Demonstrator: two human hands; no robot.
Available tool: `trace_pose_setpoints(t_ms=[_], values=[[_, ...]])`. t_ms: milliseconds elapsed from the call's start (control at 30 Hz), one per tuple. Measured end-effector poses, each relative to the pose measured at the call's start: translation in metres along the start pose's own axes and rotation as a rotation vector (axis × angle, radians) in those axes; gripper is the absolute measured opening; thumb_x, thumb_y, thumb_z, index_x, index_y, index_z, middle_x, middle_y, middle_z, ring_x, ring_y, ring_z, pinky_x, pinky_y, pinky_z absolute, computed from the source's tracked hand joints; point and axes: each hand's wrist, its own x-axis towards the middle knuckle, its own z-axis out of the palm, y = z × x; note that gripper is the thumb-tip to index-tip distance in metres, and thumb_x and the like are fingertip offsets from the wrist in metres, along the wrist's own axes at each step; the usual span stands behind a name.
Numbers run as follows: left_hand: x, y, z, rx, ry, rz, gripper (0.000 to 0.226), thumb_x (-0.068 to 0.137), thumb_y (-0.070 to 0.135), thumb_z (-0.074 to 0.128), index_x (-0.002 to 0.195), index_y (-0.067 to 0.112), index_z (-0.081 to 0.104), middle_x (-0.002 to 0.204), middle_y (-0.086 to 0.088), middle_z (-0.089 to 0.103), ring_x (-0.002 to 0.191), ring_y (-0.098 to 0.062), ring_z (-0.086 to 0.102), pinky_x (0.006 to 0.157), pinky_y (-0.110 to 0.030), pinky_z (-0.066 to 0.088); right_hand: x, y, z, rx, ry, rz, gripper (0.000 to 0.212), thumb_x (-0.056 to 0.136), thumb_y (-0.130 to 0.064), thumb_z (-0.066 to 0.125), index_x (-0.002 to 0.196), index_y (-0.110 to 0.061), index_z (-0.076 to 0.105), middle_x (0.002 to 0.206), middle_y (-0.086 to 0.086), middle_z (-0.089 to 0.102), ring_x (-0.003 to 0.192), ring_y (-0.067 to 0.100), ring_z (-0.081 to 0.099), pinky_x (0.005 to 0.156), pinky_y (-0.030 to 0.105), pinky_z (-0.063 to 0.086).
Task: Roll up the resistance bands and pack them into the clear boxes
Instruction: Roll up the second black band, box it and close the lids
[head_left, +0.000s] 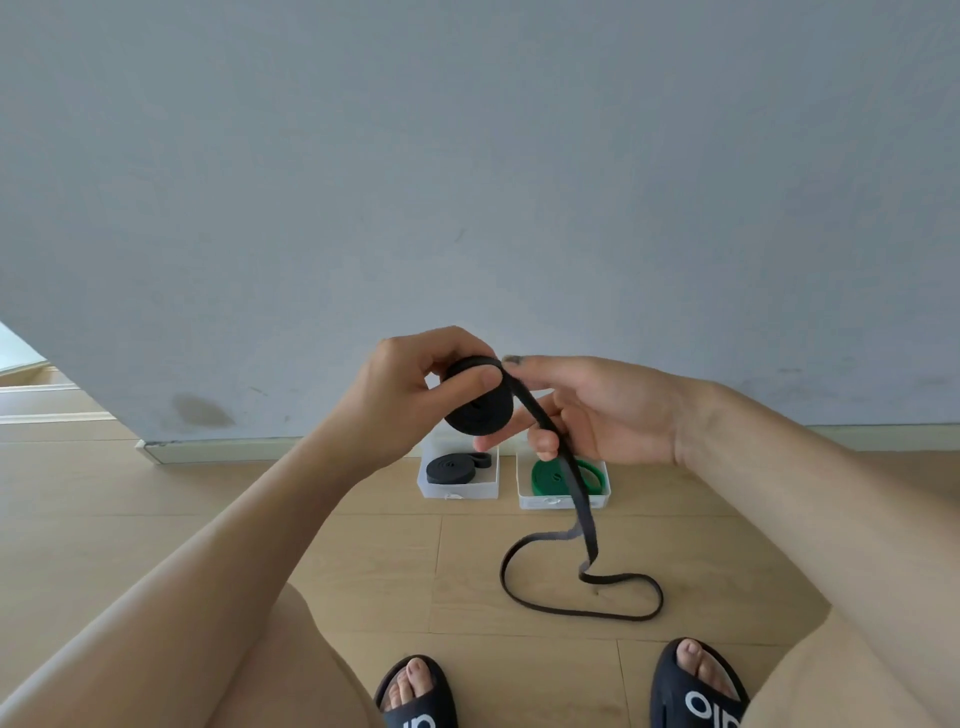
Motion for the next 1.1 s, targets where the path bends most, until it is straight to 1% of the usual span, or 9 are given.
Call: trace_pose_setpoints(t_ms=[100, 167, 333, 467, 600, 700, 800, 933, 1100], values=[[0.001, 0.000, -0.001, -0.106, 0.042, -0.012, 0.010, 0.097, 0.009, 0.068, 0.094, 0.017, 0.074, 0.089, 0.004, 0.075, 0.089, -0.016, 0.070, 0.082, -0.026, 0.055, 0.003, 0.003, 0.003, 0.135, -0.039, -0.050, 0.045, 0.099, -0.043, 0.057, 0.130, -0.011, 0.064, 0.120, 0.028, 0.071, 0.063, 0.014, 0.043, 0.077, 0.031, 0.041], [0.000, -0.002, -0.004, -0.109, 0.006, 0.001, 0.008, 0.096, 0.008, 0.070, 0.094, 0.015, 0.073, 0.089, 0.002, 0.075, 0.088, -0.018, 0.069, 0.083, -0.027, 0.055, 0.006, 0.006, 0.003, 0.111, 0.000, -0.057, 0.039, 0.099, -0.041, 0.060, 0.125, -0.012, 0.067, 0.110, 0.025, 0.071, 0.062, 0.013, 0.043, 0.076, 0.029, 0.040], [-0.003, -0.009, -0.003, 0.187, -0.162, 0.079, 0.010, 0.087, 0.018, 0.081, 0.090, 0.024, 0.074, 0.081, 0.009, 0.072, 0.077, -0.012, 0.060, 0.073, -0.017, 0.045, 0.012, 0.016, 0.008, -0.111, 0.194, -0.048, 0.038, 0.094, -0.044, 0.069, 0.100, -0.006, 0.067, 0.089, 0.017, 0.069, 0.061, 0.013, 0.054, 0.061, 0.021, 0.047], [-0.003, -0.006, -0.003, 0.189, -0.085, 0.111, 0.011, 0.090, 0.013, 0.077, 0.084, 0.021, 0.072, 0.075, 0.008, 0.068, 0.075, -0.013, 0.057, 0.071, -0.012, 0.041, 0.014, 0.013, 0.010, -0.147, 0.185, -0.044, 0.058, 0.092, -0.061, 0.064, 0.112, -0.007, 0.072, 0.089, 0.014, 0.072, 0.065, 0.015, 0.054, 0.069, 0.028, 0.047], [-0.004, -0.006, -0.005, 0.045, -0.056, 0.047, 0.003, 0.093, 0.019, 0.072, 0.091, 0.022, 0.072, 0.084, 0.008, 0.073, 0.085, -0.015, 0.067, 0.078, -0.022, 0.052, 0.008, 0.006, 0.005, 0.004, 0.039, 0.003, 0.047, 0.100, -0.053, 0.055, 0.124, -0.015, 0.069, 0.114, 0.025, 0.074, 0.065, 0.016, 0.052, 0.074, 0.030, 0.046], [-0.003, -0.009, -0.006, 0.077, -0.085, 0.044, 0.003, 0.092, 0.020, 0.074, 0.092, 0.022, 0.073, 0.085, 0.007, 0.073, 0.085, -0.017, 0.066, 0.080, -0.027, 0.052, 0.007, 0.008, 0.004, 0.008, 0.049, 0.003, 0.033, 0.100, -0.044, 0.059, 0.114, -0.017, 0.072, 0.107, 0.024, 0.075, 0.064, 0.015, 0.048, 0.073, 0.027, 0.044], [-0.004, -0.011, -0.004, 0.190, -0.153, 0.066, 0.008, 0.088, 0.025, 0.080, 0.092, 0.024, 0.074, 0.083, 0.009, 0.071, 0.081, -0.016, 0.062, 0.076, -0.021, 0.047, 0.009, 0.011, 0.008, -0.089, 0.119, -0.024, 0.033, 0.097, -0.046, 0.063, 0.098, -0.014, 0.074, 0.088, 0.014, 0.075, 0.063, 0.013, 0.050, 0.066, 0.022, 0.046], [-0.002, -0.009, -0.003, 0.089, -0.129, 0.048, 0.007, 0.093, 0.017, 0.074, 0.087, 0.020, 0.073, 0.078, 0.002, 0.069, 0.076, -0.017, 0.060, 0.073, -0.027, 0.047, 0.009, 0.007, 0.009, -0.110, 0.141, -0.069, 0.063, 0.085, -0.060, 0.065, 0.118, -0.006, 0.071, 0.090, 0.015, 0.074, 0.059, 0.011, 0.052, 0.065, 0.025, 0.044], [-0.003, -0.008, -0.006, -0.081, -0.126, 0.007, 0.008, 0.092, 0.021, 0.070, 0.091, 0.026, 0.075, 0.084, 0.007, 0.073, 0.082, -0.012, 0.066, 0.077, -0.024, 0.052, 0.002, 0.003, 0.001, 0.063, -0.037, 0.004, 0.045, 0.101, -0.042, 0.057, 0.134, -0.013, 0.062, 0.120, 0.029, 0.071, 0.061, 0.014, 0.048, 0.073, 0.028, 0.043]])
